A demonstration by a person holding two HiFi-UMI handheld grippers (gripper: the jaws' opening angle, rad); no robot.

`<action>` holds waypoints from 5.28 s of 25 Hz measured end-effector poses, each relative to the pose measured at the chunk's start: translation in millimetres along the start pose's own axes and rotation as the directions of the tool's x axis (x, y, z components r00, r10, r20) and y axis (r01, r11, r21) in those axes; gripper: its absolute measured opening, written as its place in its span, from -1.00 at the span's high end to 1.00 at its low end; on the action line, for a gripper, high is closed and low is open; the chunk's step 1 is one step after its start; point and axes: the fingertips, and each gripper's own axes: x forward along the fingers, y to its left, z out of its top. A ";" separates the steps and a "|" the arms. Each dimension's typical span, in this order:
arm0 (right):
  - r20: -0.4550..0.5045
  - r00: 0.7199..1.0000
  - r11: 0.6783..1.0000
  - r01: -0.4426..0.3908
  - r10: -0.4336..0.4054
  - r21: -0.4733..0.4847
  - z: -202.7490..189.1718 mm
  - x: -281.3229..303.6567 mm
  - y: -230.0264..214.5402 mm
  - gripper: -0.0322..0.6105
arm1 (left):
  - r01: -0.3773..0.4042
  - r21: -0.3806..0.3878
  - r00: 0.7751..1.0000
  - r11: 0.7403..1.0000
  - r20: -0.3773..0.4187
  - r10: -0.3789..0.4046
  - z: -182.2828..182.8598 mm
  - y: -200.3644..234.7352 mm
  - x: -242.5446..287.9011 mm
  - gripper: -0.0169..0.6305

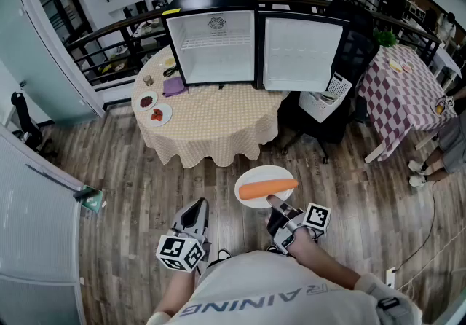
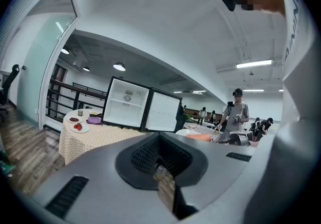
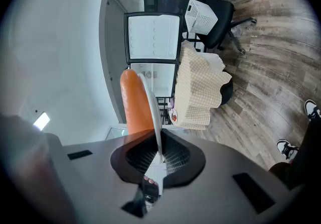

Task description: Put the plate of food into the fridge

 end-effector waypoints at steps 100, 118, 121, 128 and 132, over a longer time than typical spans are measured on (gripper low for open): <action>0.048 0.999 0.999 0.016 -0.018 0.040 211.9 340.4 17.8 0.79 | 0.025 -0.006 0.998 1.000 -0.054 -0.026 95.3 245.3 323.8 0.92; 0.181 0.978 0.993 0.087 -0.101 0.083 243.9 445.0 10.8 0.79 | 0.111 0.023 0.993 0.994 -0.038 -0.110 128.5 325.9 352.9 0.92; 0.161 0.982 0.993 0.092 -0.103 0.077 254.9 457.8 10.9 0.79 | 0.081 0.026 0.996 0.996 -0.032 -0.081 130.5 322.8 353.7 0.92; 0.130 0.984 0.990 0.115 -0.124 0.079 277.0 490.7 2.9 0.79 | 0.022 -0.005 0.999 1.000 -0.031 -0.022 126.1 314.3 356.4 0.92; 0.143 0.980 0.987 0.126 -0.139 0.101 289.1 514.6 -9.7 0.79 | 0.011 -0.011 0.999 1.000 -0.032 -0.011 124.6 308.1 355.4 0.92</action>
